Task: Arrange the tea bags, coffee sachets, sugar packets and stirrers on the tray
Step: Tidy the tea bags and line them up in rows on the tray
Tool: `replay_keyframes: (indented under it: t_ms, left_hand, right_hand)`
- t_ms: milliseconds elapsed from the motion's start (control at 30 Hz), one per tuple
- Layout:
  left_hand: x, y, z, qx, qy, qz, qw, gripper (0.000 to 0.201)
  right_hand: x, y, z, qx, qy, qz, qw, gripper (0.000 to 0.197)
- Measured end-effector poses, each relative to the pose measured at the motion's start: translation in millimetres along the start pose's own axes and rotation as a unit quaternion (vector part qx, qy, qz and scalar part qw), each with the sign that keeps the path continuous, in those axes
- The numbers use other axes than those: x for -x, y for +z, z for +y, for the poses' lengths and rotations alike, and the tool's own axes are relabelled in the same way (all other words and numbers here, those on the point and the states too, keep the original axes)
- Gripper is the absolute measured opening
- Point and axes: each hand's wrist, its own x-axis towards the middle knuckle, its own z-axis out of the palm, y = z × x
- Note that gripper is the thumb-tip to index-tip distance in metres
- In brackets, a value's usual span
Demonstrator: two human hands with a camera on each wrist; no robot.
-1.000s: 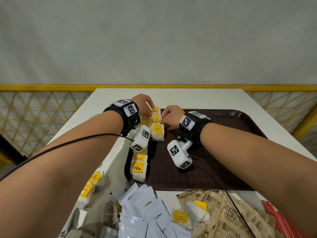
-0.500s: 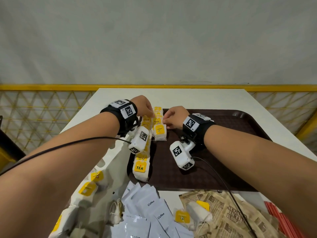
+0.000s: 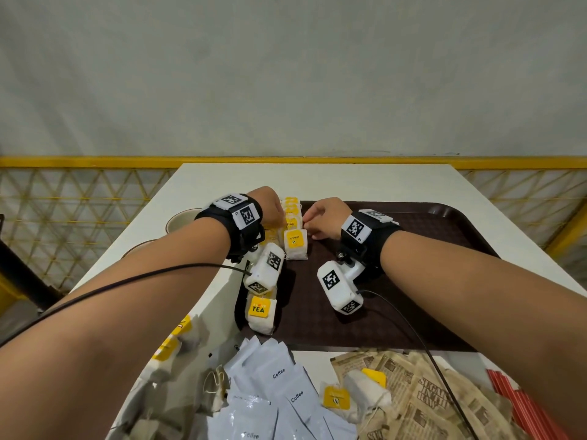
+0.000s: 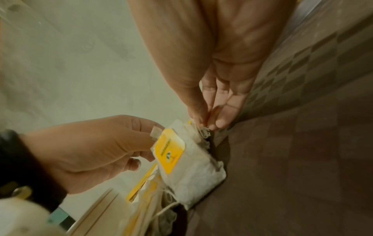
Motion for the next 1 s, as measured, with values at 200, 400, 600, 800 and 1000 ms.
replay_keyframes:
  t_ms: [200, 400, 600, 800, 1000]
  left_hand:
    - [1, 0, 3, -0.021, -0.009, -0.002, 1.000, 0.028]
    - [4, -4, 1, 0.004, 0.014, 0.034, 0.999, 0.012]
    - [11, -20, -9, 0.027, 0.053, 0.010, 0.998, 0.003]
    - [15, -10, -1, -0.060, 0.042, -0.051, 0.996, 0.031]
    - [18, -4, 7, -0.114, 0.039, -0.103, 0.987, 0.033]
  right_hand:
    - [2, 0, -4, -0.006, 0.000, 0.000, 1.000, 0.026]
    - [6, -3, -8, -0.001, -0.004, -0.025, 1.000, 0.026]
    - [18, -9, -11, -0.027, 0.026, -0.051, 0.998, 0.021]
    - [33, -5, -8, 0.008, 0.013, -0.104, 0.994, 0.018]
    - [31, 3, -4, 0.070, -0.044, -0.079, 0.993, 0.026]
